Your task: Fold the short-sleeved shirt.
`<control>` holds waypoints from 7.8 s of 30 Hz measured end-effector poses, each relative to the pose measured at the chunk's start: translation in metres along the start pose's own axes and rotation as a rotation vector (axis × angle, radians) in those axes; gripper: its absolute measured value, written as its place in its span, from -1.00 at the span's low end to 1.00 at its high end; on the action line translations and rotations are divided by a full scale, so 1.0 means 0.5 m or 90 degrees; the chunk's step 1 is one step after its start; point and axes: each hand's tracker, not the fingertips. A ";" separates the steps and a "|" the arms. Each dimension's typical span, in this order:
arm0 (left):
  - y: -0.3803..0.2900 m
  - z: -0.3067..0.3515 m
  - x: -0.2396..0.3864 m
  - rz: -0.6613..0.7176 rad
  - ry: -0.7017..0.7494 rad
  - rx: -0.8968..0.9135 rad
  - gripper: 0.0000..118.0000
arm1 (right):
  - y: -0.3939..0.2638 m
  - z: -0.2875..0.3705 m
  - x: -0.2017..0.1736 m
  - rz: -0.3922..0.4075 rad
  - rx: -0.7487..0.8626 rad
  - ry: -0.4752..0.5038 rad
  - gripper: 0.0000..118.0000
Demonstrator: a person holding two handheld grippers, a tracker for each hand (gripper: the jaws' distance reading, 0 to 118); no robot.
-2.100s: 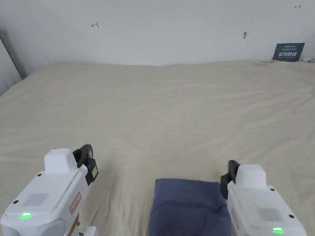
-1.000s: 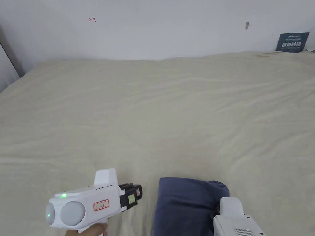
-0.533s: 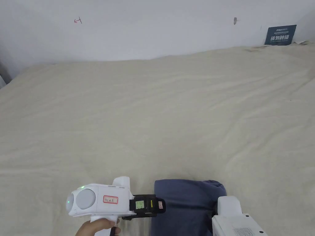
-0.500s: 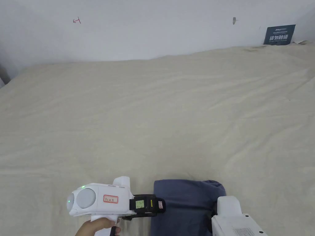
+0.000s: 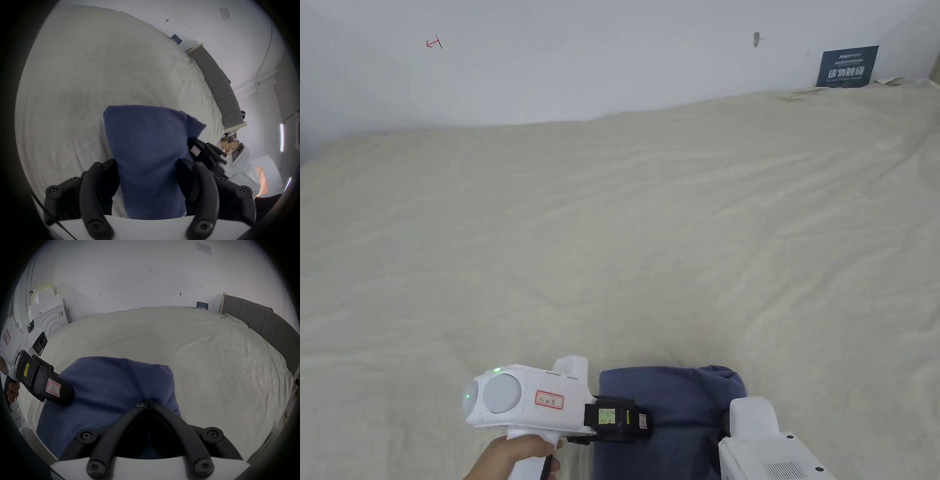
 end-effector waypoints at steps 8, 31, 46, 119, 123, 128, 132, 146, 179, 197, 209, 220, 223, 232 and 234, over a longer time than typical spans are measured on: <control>-0.006 0.007 0.028 -0.012 0.017 0.006 -0.55 | 0.005 0.005 0.002 0.000 0.001 0.009 -1.00; 0.037 0.247 -0.026 -0.091 0.211 0.057 -0.64 | 0.190 0.215 0.033 0.015 0.226 0.049 -1.00; 0.008 0.534 -0.262 -0.033 0.449 0.029 -0.64 | 0.249 0.232 0.024 0.022 0.268 0.024 -1.00; -0.089 0.326 0.235 -0.244 0.490 0.834 -1.00 | 0.306 0.288 0.143 0.019 0.440 -0.060 -1.00; -0.099 0.283 0.235 -0.236 0.475 0.832 -1.00 | 0.296 0.283 0.145 0.023 0.436 -0.068 -1.00; -0.109 0.244 0.237 -0.257 0.480 0.816 -1.00 | 0.282 0.278 0.149 0.020 0.433 -0.074 -1.00; -0.112 0.226 0.237 -0.260 0.482 0.801 -1.00 | 0.276 0.277 0.150 0.020 0.426 -0.075 -1.00; -0.115 0.229 0.240 -0.266 0.487 0.793 -1.00 | 0.270 0.287 0.150 0.025 0.428 -0.075 -1.00; -0.111 0.245 0.223 -0.252 0.494 0.802 -1.00 | 0.270 0.290 0.143 0.034 0.427 -0.075 -1.00; -0.114 0.246 0.222 -0.257 0.488 0.798 -0.89 | 0.272 0.293 0.142 0.034 0.429 -0.082 -0.70; -0.109 0.250 0.217 -0.248 0.489 0.789 0.79 | 0.269 0.289 0.140 0.026 0.424 -0.076 0.64; -0.117 0.258 0.216 -0.236 0.490 0.811 1.00 | 0.266 0.295 0.142 0.014 0.435 -0.081 0.99; -0.119 0.260 0.215 -0.232 0.494 0.818 1.00 | 0.266 0.295 0.144 0.010 0.435 -0.083 0.99; -0.121 0.266 0.213 -0.232 0.500 0.824 1.00 | 0.267 0.300 0.145 0.007 0.442 -0.081 0.99; -0.122 0.268 0.212 -0.232 0.498 0.824 1.00 | 0.267 0.300 0.144 0.009 0.442 -0.081 0.99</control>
